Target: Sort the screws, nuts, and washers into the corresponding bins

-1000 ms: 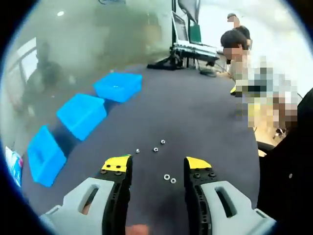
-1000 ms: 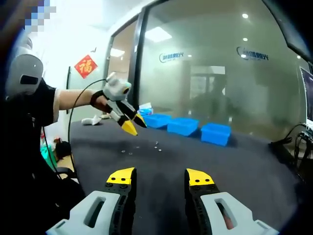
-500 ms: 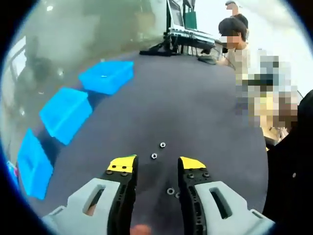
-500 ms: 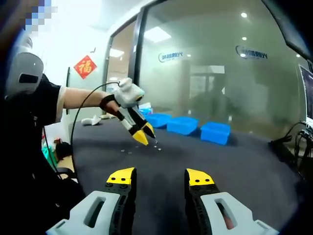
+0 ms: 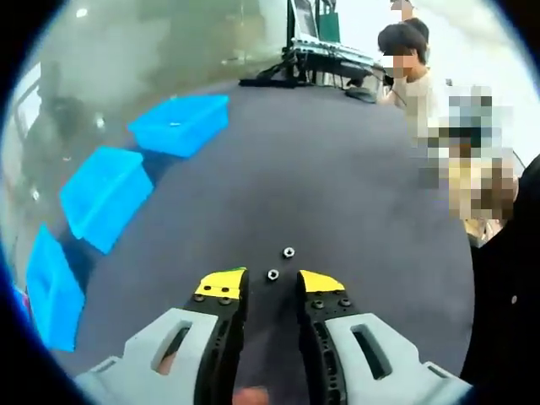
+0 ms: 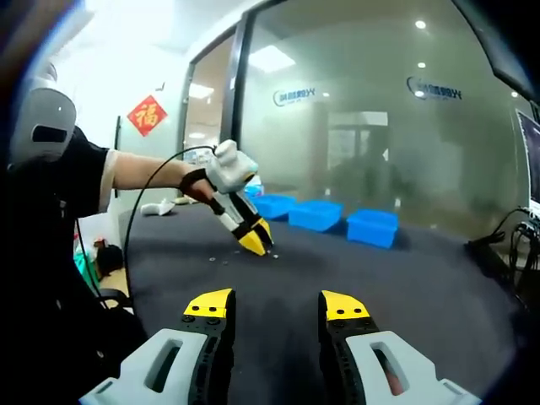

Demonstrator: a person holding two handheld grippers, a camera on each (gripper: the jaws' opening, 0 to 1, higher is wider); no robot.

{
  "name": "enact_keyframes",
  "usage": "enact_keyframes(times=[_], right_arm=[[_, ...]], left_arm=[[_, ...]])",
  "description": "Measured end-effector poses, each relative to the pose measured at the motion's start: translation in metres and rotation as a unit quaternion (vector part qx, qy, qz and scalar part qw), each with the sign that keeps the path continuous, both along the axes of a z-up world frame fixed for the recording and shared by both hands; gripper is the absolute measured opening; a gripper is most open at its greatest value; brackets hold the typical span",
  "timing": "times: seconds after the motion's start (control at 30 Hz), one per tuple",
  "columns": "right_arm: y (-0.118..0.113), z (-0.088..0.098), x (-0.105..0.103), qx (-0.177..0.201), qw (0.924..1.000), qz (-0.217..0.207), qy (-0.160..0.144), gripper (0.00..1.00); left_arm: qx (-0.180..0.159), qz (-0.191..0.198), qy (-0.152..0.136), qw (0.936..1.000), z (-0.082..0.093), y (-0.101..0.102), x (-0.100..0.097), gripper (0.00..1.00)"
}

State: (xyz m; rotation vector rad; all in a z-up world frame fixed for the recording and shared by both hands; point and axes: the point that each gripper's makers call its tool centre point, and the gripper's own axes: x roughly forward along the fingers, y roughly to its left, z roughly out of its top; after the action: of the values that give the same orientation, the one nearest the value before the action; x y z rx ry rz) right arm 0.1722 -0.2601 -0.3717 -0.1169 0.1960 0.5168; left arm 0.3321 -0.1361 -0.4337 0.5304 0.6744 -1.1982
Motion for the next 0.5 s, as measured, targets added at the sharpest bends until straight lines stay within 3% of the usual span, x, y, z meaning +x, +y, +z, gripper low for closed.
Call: enact_keyframes(times=[0.5], right_arm=[[0.0006,-0.0014,0.0004,0.0,1.0,0.0,0.002,0.36]], left_arm=[[-0.008,0.009,0.013,0.9998,-0.0041,-0.0029,0.0026,0.14]])
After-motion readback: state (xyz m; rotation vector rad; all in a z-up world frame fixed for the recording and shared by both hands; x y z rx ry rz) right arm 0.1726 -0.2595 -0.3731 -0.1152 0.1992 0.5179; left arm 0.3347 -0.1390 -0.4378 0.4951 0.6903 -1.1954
